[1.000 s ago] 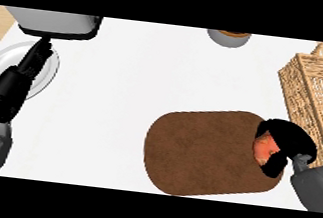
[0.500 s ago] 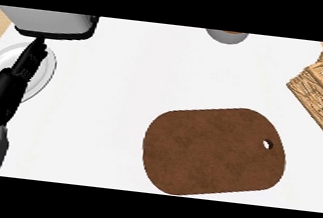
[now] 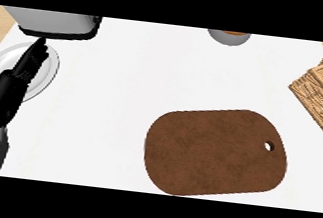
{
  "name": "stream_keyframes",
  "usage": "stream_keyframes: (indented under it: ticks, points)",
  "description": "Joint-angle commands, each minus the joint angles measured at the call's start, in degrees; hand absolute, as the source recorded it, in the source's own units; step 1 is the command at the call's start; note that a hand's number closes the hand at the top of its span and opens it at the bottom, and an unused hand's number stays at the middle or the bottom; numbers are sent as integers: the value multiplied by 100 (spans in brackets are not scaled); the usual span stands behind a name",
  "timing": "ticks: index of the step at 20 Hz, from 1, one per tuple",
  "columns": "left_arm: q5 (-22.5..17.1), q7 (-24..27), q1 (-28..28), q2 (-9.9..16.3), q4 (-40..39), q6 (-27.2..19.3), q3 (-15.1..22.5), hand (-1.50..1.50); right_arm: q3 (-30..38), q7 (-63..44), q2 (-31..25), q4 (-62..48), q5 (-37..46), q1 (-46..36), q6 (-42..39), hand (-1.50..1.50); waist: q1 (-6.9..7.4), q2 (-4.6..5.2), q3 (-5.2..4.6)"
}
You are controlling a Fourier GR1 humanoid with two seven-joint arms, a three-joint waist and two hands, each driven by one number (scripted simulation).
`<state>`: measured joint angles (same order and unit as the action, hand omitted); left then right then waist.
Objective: Pick the squash from the cutting board and place it in the basket
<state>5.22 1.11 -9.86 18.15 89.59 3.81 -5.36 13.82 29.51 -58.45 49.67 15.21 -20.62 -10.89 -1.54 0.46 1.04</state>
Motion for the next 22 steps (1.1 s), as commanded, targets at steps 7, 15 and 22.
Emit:
stream_keyframes:
  ticks: [7, 15, 22]
  points:
    - [56, 65, -237, -122, -129, 83, 217, 0, 1040, 1953, -1315, -1566, -1187, -709, -2244, 150, 337, 75, -64]
    - [164, -74, -498, -193, -139, 29, 313, 0, 425, 1613, -1700, -1596, -1196, -1272, -3197, 150, 456, 50, -82]
    - [185, -129, -456, -177, -32, 83, 334, 0, -112, 815, -1466, -1415, -1210, -2008, -3281, 150, 517, 28, -97]
